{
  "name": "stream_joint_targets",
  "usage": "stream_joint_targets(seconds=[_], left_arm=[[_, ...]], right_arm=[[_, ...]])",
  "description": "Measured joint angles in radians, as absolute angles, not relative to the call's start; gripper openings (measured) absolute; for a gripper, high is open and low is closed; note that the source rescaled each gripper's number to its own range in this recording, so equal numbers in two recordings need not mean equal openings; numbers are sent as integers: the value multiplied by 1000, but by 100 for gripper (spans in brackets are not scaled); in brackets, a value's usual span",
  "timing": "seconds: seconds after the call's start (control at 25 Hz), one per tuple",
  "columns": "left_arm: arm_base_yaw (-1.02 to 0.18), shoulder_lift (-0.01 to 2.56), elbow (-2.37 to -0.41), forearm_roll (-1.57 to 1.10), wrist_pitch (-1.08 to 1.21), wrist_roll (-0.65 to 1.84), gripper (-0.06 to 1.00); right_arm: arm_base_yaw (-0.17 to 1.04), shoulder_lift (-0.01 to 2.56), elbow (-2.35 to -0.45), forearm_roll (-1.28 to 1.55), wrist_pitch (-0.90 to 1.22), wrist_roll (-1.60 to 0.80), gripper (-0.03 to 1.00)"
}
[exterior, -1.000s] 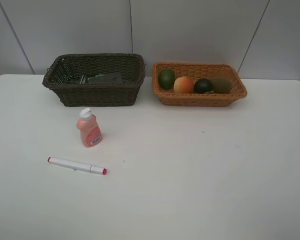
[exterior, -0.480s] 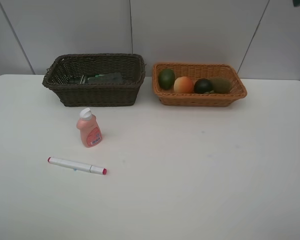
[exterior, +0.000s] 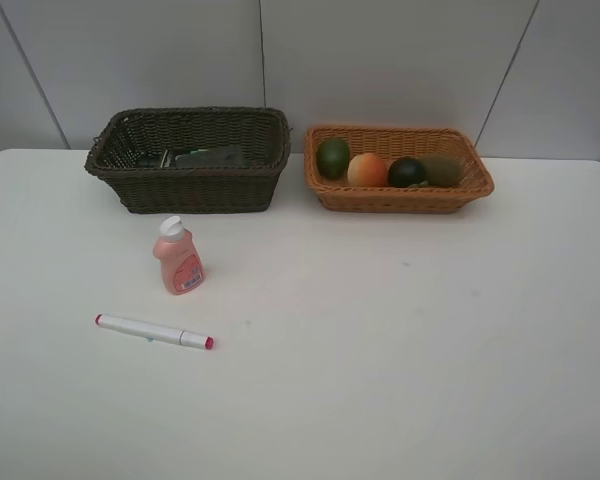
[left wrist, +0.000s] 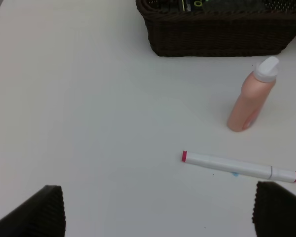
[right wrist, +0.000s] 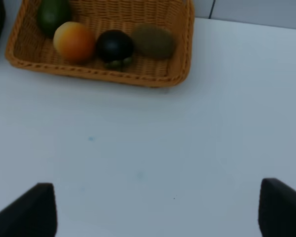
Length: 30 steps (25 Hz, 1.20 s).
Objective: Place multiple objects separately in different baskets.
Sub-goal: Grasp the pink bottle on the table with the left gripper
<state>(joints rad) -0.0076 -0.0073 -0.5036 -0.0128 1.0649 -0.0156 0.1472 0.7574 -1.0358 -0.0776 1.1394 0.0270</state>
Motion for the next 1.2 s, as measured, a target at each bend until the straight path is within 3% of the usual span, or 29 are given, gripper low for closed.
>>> stream_joint_targets(seconds=[0.56,1.2], left_arm=[[-8,-7,-504,-13,1065,-16,100],[-8,-7,-504,-13,1065,-16,100]], right_arm=[[147,337,-633,46,1020,-99,98],[147,98,-521,35,1060,-94,98]])
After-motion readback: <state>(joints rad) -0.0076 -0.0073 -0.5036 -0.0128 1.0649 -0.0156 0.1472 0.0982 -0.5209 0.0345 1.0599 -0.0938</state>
